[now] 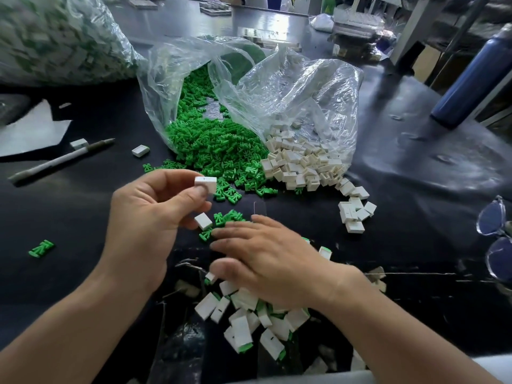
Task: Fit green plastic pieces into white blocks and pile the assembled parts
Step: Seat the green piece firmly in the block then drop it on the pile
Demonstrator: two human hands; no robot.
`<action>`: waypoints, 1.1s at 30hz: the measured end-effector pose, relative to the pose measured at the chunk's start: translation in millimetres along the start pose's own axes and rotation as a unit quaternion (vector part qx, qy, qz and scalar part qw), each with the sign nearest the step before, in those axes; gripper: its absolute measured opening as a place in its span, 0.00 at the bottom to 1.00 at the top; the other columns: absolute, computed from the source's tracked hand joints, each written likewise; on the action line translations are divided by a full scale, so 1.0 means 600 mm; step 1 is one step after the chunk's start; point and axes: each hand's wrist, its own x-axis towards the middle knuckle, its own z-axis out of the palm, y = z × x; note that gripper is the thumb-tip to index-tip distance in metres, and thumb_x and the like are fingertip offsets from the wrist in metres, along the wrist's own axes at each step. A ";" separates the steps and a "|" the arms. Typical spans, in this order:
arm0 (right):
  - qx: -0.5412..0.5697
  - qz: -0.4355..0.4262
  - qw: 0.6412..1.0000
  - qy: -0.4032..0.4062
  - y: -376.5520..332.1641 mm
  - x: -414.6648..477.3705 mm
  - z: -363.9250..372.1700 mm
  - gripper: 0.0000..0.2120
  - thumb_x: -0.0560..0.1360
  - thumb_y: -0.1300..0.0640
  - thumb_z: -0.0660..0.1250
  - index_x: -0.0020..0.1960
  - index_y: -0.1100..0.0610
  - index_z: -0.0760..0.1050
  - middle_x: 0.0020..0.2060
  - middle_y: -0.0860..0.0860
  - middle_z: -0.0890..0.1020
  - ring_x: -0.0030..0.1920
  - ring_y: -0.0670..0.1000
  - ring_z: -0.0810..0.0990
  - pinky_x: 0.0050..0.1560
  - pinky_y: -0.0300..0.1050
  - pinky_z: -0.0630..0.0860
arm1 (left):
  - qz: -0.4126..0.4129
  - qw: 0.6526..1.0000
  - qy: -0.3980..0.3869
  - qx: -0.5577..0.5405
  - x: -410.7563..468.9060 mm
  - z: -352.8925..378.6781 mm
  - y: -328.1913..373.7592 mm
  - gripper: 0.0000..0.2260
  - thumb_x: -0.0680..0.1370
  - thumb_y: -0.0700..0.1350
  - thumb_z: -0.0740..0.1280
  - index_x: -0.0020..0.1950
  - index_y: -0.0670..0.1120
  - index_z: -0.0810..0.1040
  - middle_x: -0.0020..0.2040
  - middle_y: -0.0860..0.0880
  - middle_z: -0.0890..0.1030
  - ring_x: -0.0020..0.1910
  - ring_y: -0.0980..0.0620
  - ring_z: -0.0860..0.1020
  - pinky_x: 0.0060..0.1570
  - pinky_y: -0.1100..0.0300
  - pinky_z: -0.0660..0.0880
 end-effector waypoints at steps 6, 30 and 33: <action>0.030 0.067 0.997 0.028 0.031 -0.009 -0.023 0.34 0.72 0.36 0.42 0.63 0.52 0.74 0.65 0.46 0.74 0.66 0.43 0.67 0.67 0.40 0.52 | -0.007 1.000 -0.013 0.007 0.000 0.000 0.000 0.07 0.62 0.45 0.69 0.39 0.47 0.79 0.32 0.52 0.83 0.29 0.57 0.81 0.25 0.69 0.73; 0.251 0.174 0.921 0.243 0.059 -0.013 -0.033 0.11 0.72 0.61 0.69 0.38 0.49 0.70 0.32 0.44 0.76 0.35 0.45 0.76 0.42 0.38 0.74 | -0.104 0.984 -0.129 0.072 -0.015 0.015 -0.013 0.02 0.70 0.37 0.69 0.41 0.43 0.78 0.36 0.46 0.85 0.32 0.52 0.82 0.27 0.65 0.75; 0.381 0.101 0.885 0.247 0.044 -0.018 -0.036 0.13 0.72 0.68 0.68 0.40 0.49 0.75 0.35 0.47 0.80 0.38 0.48 0.79 0.47 0.46 0.79 | -0.108 0.981 -0.139 0.077 -0.015 0.017 -0.013 0.02 0.70 0.37 0.69 0.41 0.42 0.78 0.36 0.46 0.84 0.31 0.52 0.82 0.27 0.65 0.75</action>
